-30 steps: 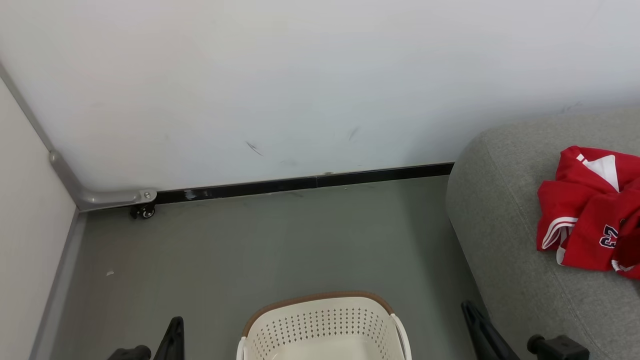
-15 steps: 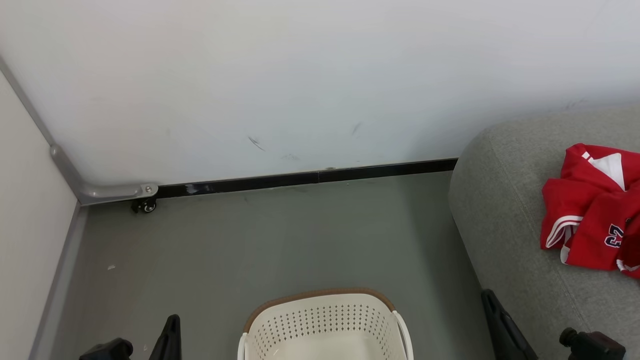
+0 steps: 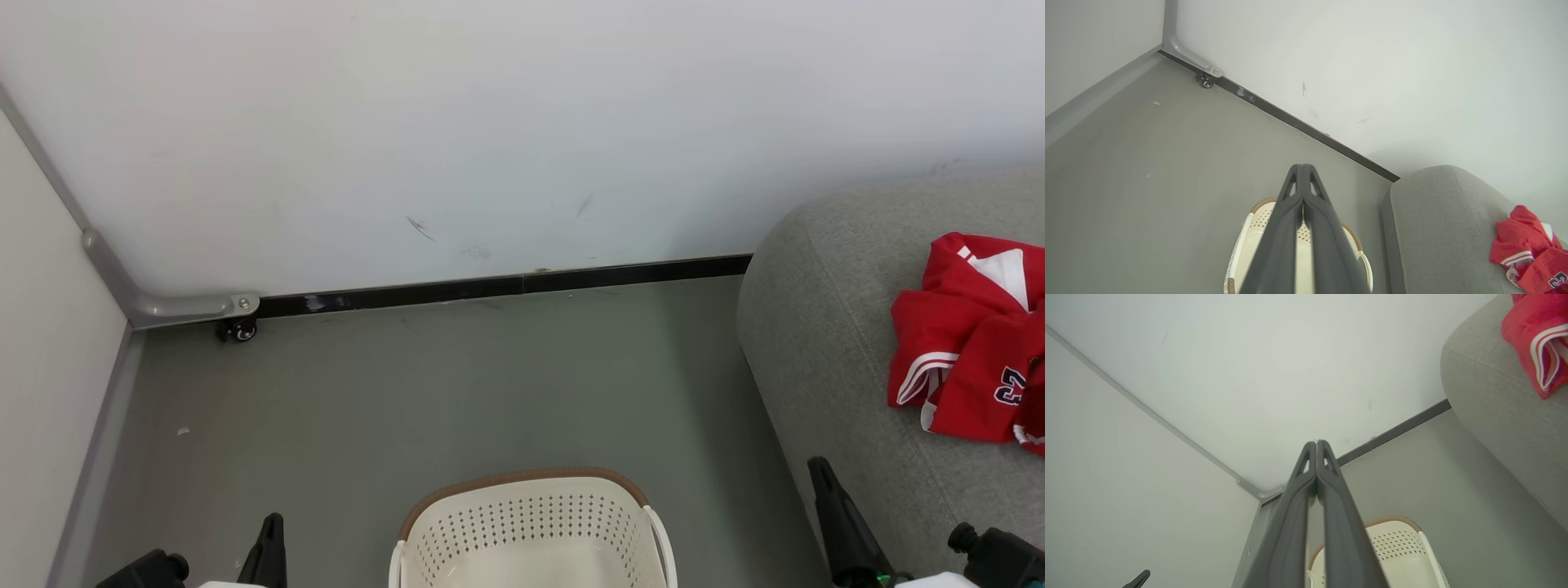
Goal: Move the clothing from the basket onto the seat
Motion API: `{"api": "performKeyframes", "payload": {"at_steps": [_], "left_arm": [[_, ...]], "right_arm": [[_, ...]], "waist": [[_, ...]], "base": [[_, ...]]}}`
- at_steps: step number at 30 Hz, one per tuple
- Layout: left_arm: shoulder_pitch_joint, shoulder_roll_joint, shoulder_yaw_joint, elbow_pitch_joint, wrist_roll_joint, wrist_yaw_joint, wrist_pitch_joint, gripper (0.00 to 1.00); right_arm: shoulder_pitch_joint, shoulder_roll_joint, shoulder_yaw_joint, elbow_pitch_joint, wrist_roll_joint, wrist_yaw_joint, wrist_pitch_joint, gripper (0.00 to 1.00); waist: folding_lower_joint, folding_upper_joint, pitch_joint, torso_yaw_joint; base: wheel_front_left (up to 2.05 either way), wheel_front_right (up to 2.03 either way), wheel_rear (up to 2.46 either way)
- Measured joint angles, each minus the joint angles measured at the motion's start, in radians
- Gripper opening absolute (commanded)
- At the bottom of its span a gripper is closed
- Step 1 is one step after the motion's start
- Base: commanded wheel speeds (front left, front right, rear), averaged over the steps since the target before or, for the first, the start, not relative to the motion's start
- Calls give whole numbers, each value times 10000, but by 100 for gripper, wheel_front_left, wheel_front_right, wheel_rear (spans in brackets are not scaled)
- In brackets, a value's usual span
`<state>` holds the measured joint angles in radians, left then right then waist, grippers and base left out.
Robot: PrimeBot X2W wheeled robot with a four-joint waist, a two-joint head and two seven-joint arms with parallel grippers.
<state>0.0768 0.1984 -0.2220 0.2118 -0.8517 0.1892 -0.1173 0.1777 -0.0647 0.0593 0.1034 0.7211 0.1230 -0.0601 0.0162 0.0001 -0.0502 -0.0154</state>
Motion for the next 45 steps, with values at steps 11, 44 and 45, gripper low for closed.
{"api": "performKeyframes", "payload": {"at_steps": [11,44,45], "left_arm": [[-91,-247,502,0,-1386,-504,408,0],[-844,-1074,2048,228,-5605,-2176,1534,0],[-851,-1093,2092,234,-5743,-2220,1536,0]], "right_arm": [[-406,-121,-117,270,1816,0,165,0],[-1660,-497,-401,1064,7304,0,437,0],[-1680,-510,-410,1095,7448,0,439,0]], "waist": [[-3,0,29,29],[-154,0,425,113],[-154,0,433,115]], "base": [[0,0,0],[0,0,0],[0,0,0]]}}
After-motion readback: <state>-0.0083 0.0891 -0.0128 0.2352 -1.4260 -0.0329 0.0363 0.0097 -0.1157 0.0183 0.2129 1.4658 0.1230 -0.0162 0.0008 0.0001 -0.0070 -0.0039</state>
